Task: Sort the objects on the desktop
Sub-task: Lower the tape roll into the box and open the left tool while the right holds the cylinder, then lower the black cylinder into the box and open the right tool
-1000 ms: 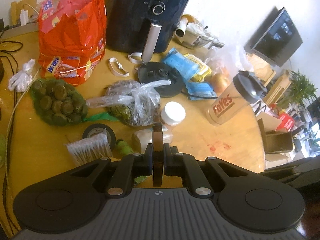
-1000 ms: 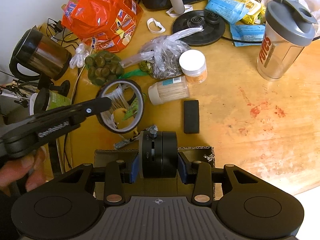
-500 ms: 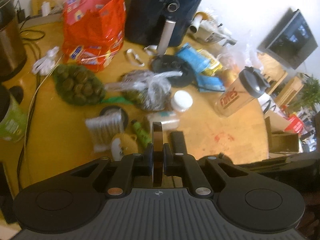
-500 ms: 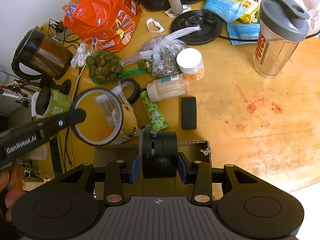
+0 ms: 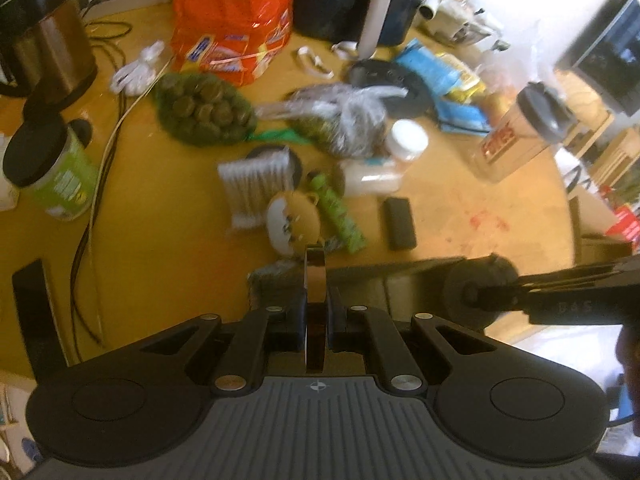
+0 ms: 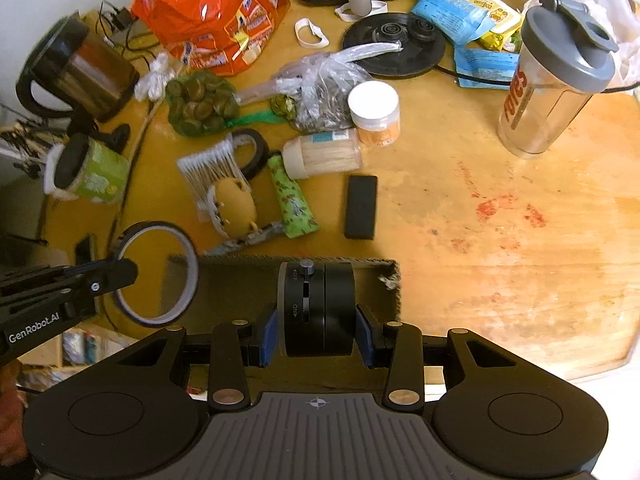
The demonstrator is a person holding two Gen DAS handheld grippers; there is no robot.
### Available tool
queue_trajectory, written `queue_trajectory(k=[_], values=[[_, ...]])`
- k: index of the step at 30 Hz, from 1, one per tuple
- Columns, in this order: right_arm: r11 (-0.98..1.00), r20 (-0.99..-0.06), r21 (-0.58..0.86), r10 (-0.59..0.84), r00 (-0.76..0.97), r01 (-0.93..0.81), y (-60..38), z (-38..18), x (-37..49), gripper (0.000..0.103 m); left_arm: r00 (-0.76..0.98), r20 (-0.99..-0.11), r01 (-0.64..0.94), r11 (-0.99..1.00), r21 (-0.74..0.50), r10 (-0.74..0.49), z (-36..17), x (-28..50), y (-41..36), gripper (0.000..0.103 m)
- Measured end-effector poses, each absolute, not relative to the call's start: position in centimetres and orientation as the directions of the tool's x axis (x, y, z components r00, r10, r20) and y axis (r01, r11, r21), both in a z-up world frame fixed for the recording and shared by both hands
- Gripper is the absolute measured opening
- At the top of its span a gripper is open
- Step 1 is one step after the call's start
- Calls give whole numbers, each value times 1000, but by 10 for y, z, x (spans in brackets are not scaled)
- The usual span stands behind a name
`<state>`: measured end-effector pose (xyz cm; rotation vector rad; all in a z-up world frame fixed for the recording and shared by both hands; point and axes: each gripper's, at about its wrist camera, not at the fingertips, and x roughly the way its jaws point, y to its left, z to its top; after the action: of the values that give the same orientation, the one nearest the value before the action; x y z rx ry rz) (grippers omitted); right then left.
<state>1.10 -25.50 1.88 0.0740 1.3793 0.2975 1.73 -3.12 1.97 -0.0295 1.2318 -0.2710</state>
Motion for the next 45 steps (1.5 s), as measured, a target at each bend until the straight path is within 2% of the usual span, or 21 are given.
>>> queue_trajectory(k=[7, 20, 21, 23, 24, 25, 31, 33, 36, 45], values=[[971, -970, 163, 190, 149, -177, -257, 11, 5, 42, 286, -944, 154, 980, -125, -165, 13, 10, -30, 10], [965, -967, 187, 214, 142, -182, -254, 12, 5, 42, 278, -951, 104, 989, -107, -132, -2, 13, -23, 10], [966, -966, 188, 214, 142, -180, -254, 12, 6, 42, 277, -953, 98, 990, -101, -125, -3, 14, -22, 13], [966, -966, 189, 216, 143, -178, -254, 12, 7, 42, 276, -955, 87, 992, -90, -111, -5, 15, -21, 37], [966, -966, 190, 217, 143, -177, -254, 11, 7, 42, 276, -956, 81, 993, -84, -104, -6, 16, -21, 63], [965, -965, 192, 218, 144, -176, -255, 11, 7, 42, 275, -957, 75, 994, -78, -96, -6, 16, -20, 78], [964, -963, 201, 227, 143, -174, -255, 11, 8, 42, 279, -957, 65, 995, -71, -86, -6, 17, -17, 94], [964, -963, 203, 228, 141, -174, -255, 11, 8, 42, 276, -957, 63, 996, -70, -85, -6, 17, -17, 96], [964, -963, 204, 229, 142, -173, -255, 10, 9, 42, 269, -960, 59, 996, -66, -79, -6, 17, -17, 99], [968, -967, 189, 213, 140, -168, -255, 8, 9, 42, 260, -962, 54, 996, -75, -87, -6, 17, -16, 99]])
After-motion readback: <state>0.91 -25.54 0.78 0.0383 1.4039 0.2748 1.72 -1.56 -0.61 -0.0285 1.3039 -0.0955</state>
